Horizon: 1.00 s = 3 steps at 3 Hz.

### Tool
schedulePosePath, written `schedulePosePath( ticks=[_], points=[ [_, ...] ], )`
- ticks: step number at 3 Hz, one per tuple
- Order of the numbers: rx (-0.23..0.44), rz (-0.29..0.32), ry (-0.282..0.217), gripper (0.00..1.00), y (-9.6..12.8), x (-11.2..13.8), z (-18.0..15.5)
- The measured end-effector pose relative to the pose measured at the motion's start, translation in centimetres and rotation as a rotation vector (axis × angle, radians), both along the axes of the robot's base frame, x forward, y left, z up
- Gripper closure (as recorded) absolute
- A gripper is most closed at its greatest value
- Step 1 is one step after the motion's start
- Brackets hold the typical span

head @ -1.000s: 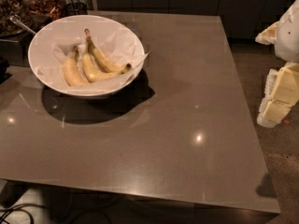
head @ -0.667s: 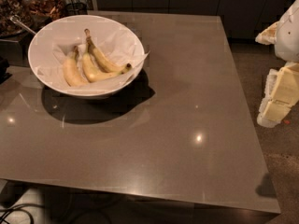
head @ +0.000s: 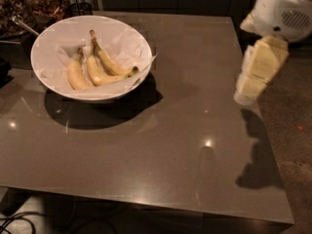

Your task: Pick banana from white bowl

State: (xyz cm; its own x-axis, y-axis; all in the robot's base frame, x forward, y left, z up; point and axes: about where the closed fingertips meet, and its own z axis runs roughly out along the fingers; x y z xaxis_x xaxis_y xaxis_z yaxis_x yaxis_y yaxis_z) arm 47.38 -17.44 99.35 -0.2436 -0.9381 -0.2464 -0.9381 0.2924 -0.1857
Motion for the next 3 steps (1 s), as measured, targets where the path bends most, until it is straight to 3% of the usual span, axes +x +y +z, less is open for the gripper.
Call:
schedulePosePath(
  ticks=[1,2,3],
  points=[
    [0.038,0.049,0.006,0.0,3.8,3.5,1.8],
    [0.065,0.076,-0.049,0.0,5.7,4.9,3.5],
    [0.051,0.103,-0.053,0.0,7.5,5.8,2.4]
  ],
)
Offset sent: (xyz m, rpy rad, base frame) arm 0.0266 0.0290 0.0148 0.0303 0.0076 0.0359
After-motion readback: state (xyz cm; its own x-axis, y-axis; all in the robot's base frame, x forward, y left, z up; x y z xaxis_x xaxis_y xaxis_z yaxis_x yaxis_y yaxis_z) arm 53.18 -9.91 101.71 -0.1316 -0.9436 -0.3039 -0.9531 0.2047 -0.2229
